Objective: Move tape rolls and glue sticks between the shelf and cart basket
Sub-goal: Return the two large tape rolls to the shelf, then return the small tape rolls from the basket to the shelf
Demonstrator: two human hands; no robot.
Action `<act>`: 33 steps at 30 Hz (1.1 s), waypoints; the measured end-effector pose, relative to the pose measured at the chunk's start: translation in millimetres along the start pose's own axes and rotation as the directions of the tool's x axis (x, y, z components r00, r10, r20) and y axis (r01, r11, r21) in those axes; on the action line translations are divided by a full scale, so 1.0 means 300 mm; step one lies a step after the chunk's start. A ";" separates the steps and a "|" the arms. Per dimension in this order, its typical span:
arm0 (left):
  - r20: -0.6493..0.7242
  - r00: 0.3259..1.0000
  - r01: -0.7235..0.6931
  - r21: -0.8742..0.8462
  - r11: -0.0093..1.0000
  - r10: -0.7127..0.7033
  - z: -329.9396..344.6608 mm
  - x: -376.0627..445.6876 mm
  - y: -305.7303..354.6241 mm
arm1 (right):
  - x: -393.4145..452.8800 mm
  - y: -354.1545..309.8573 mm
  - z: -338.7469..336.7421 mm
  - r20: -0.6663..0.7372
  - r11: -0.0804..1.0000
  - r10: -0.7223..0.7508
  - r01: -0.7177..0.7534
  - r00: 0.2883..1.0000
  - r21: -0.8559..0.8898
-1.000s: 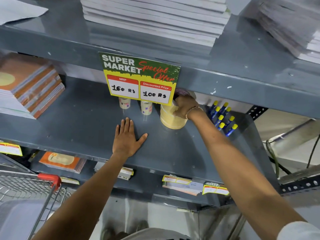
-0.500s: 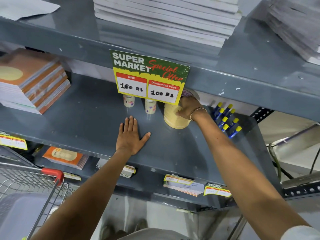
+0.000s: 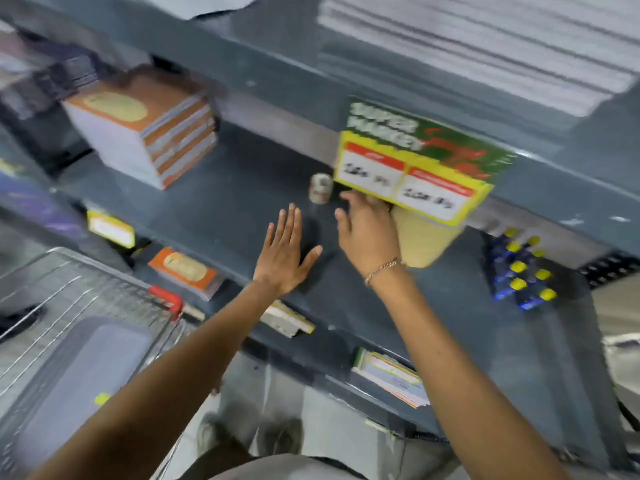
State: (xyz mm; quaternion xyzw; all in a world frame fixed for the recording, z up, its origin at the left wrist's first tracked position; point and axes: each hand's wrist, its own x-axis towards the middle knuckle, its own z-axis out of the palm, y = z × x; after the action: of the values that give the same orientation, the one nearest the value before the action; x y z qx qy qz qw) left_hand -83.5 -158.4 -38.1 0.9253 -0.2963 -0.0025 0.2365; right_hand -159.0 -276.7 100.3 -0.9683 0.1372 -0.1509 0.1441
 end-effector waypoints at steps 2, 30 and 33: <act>-0.117 0.989 0.073 -0.106 0.992 -0.085 -0.089 -0.067 -0.123 | -0.033 -0.132 0.133 0.142 0.986 -0.118 0.099 0.983 0.135; 0.420 0.471 0.868 -0.064 0.492 -0.776 0.367 -0.909 -1.098 | -0.448 -0.909 1.624 0.964 0.673 -0.220 0.738 0.149 0.039; 0.393 0.496 0.849 -0.032 0.527 -0.775 0.404 -0.918 -1.107 | -0.458 -0.864 1.680 0.933 0.729 -0.239 0.685 0.270 -0.012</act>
State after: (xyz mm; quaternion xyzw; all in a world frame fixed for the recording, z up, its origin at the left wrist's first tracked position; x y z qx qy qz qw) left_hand -146.4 176.8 -328.8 0.9071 0.1446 -0.3021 0.2550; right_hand -60.1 124.3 -311.4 -0.8946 -0.2292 0.3773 -0.0690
